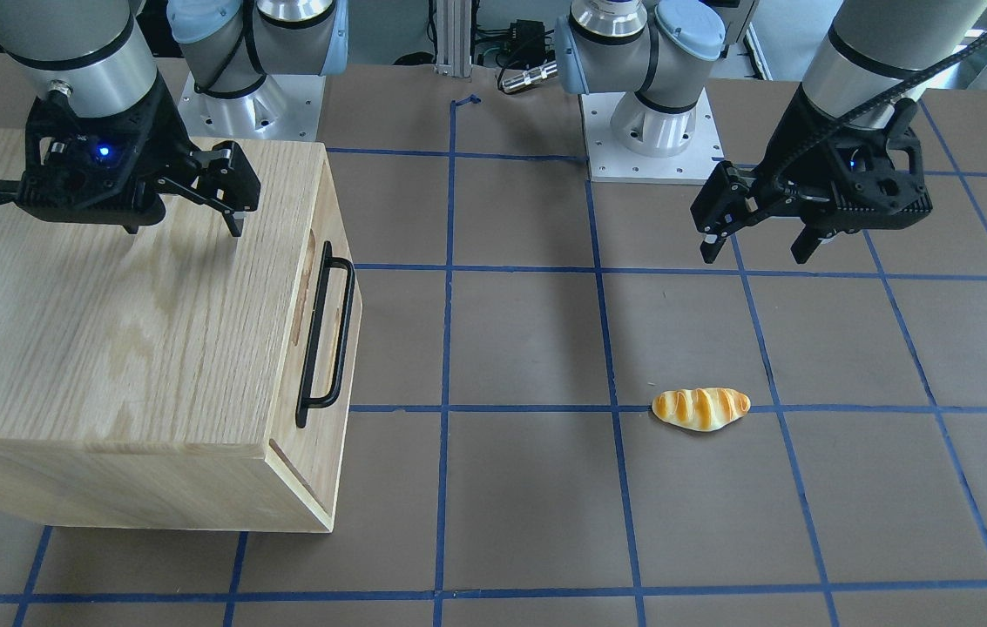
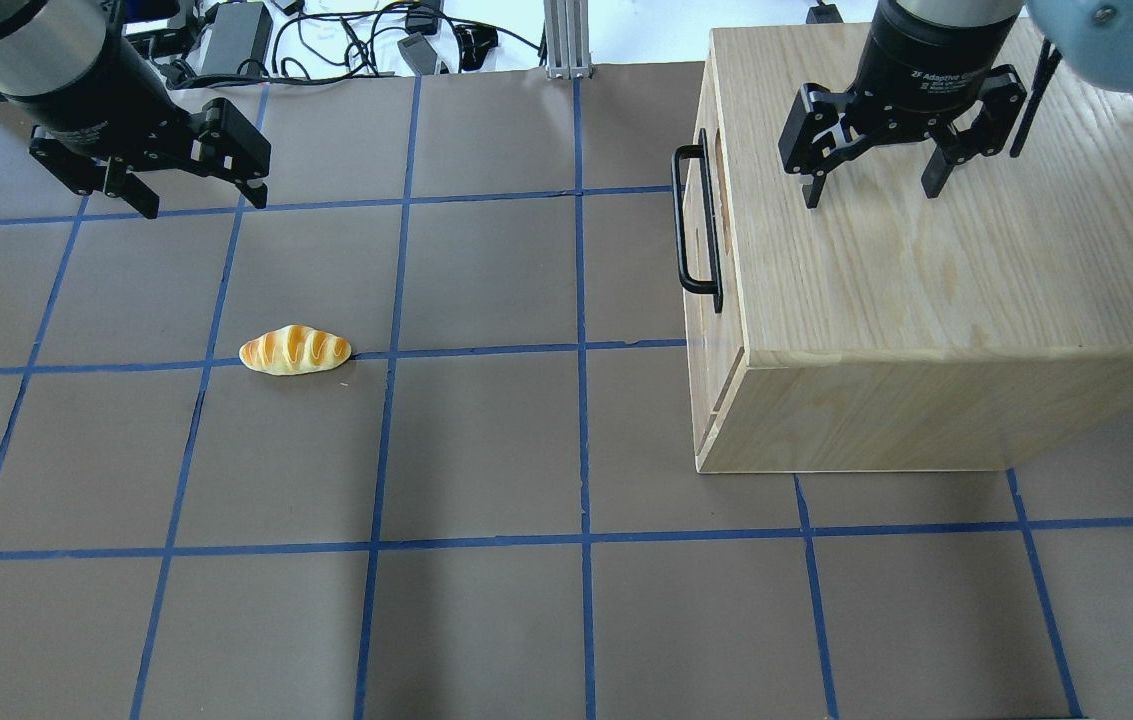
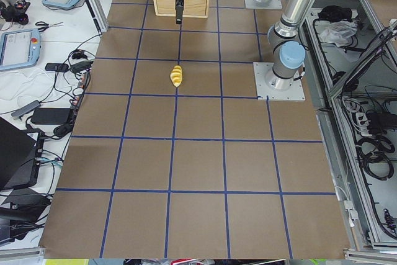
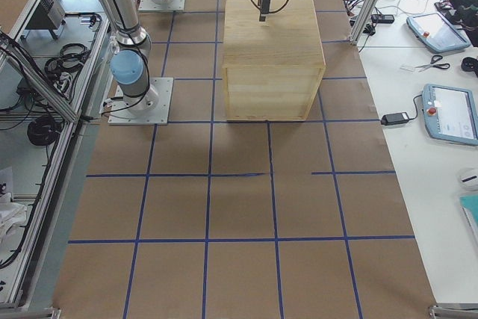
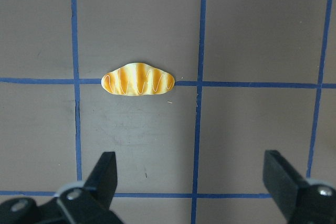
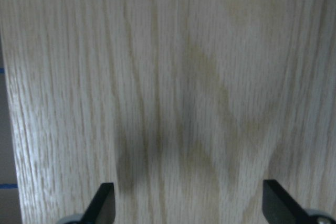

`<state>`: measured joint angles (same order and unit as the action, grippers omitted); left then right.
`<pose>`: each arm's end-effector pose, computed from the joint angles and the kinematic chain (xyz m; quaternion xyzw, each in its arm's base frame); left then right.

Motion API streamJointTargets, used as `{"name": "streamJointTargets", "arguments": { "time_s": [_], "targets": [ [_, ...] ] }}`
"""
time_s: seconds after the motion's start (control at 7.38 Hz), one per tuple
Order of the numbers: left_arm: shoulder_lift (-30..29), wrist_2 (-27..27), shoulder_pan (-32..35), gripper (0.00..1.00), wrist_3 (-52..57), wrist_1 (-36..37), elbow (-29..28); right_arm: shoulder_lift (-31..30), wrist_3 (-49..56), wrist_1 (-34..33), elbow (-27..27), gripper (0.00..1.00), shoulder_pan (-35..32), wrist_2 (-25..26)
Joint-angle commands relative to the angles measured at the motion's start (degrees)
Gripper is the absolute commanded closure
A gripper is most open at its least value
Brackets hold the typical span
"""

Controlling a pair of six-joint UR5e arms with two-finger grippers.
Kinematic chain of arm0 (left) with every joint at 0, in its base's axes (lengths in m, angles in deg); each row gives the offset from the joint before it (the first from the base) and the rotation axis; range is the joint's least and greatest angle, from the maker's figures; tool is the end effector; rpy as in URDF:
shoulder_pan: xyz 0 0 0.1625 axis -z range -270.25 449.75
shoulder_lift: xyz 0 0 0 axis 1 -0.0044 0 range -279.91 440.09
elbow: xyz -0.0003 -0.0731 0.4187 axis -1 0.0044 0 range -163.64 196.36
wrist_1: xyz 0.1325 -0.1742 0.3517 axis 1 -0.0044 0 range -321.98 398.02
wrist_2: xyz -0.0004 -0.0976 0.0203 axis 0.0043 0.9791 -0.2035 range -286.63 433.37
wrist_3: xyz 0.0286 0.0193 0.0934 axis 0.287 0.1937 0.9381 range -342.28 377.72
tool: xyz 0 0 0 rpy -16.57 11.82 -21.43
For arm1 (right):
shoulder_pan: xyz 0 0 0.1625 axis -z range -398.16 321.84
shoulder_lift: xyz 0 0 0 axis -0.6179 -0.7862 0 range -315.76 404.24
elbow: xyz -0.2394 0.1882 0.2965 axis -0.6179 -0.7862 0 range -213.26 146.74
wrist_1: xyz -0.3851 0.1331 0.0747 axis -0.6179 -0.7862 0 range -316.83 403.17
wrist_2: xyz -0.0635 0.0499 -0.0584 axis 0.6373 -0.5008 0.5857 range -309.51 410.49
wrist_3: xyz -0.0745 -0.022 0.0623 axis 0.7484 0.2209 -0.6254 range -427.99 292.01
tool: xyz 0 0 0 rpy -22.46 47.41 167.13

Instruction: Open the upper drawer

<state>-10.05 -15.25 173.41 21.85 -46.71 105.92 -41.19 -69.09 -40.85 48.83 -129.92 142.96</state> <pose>-0.0795 -0.5141 0.5002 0.0187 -0.9986 0.0496 0.0075 0.1449 -0.5162 0.5050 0.0063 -0.9995 -0.0225 0.0220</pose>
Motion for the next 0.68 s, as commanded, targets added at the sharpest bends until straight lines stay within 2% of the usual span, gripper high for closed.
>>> {"name": "streamJointTargets", "arguments": {
  "time_s": [0.0, 0.54],
  "targets": [
    [-0.13, 0.2, 0.01, 0.0, 0.0, 0.35, 0.0, 0.0, 0.05, 0.0, 0.09, 0.0, 0.0, 0.0],
    [-0.04, -0.32, 0.09, 0.0, 0.09, 0.35, -0.08, 0.0, -0.04, 0.0, 0.0, 0.0, 0.0, 0.0]
  ]
}}
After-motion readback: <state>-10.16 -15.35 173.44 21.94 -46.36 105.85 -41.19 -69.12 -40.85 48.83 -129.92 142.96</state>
